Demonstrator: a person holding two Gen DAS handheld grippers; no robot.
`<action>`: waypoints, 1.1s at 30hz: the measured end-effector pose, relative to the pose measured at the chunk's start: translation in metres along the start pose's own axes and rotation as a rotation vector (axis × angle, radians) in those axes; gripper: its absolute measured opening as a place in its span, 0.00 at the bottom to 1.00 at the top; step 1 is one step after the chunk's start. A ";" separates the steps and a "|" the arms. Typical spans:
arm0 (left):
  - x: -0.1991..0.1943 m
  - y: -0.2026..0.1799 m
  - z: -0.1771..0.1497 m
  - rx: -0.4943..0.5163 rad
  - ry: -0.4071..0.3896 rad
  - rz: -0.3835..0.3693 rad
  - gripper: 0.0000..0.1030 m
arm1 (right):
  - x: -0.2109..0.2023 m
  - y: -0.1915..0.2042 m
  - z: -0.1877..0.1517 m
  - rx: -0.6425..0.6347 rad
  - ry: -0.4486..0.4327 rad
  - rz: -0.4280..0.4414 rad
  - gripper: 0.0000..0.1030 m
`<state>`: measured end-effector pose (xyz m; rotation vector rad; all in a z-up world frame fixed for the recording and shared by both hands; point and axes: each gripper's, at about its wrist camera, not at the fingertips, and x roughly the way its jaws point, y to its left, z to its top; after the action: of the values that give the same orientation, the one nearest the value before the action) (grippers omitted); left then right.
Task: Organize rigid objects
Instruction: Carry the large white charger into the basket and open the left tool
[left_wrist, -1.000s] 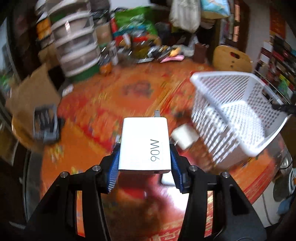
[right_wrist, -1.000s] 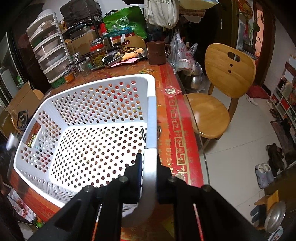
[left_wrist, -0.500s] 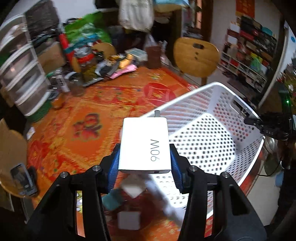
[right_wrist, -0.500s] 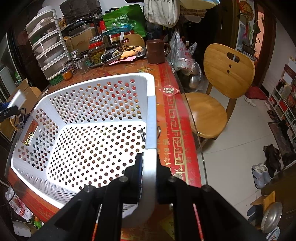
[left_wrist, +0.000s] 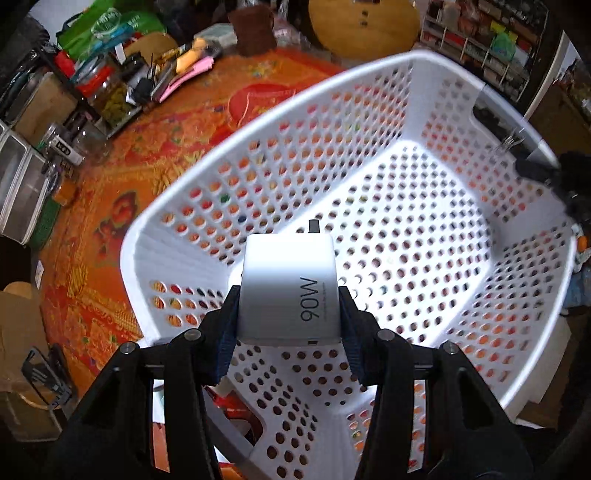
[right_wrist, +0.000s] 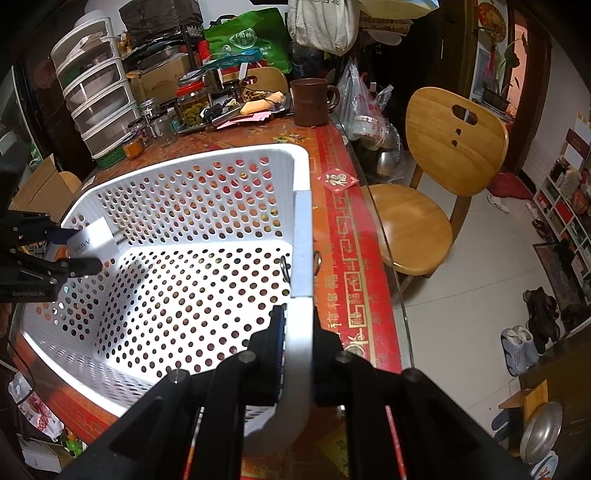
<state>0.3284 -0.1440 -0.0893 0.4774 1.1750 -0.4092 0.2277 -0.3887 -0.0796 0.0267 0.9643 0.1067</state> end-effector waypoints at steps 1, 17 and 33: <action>0.004 0.000 0.000 0.006 0.014 0.006 0.45 | 0.000 0.000 0.000 -0.001 0.000 0.000 0.09; 0.023 -0.015 -0.003 0.069 0.059 0.067 0.45 | 0.000 0.000 -0.001 0.000 0.000 0.004 0.09; -0.023 -0.014 -0.021 0.112 -0.107 0.113 0.92 | -0.004 0.001 -0.004 0.004 -0.001 0.002 0.09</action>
<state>0.2972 -0.1428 -0.0765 0.6093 1.0201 -0.3998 0.2221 -0.3883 -0.0790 0.0318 0.9636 0.1063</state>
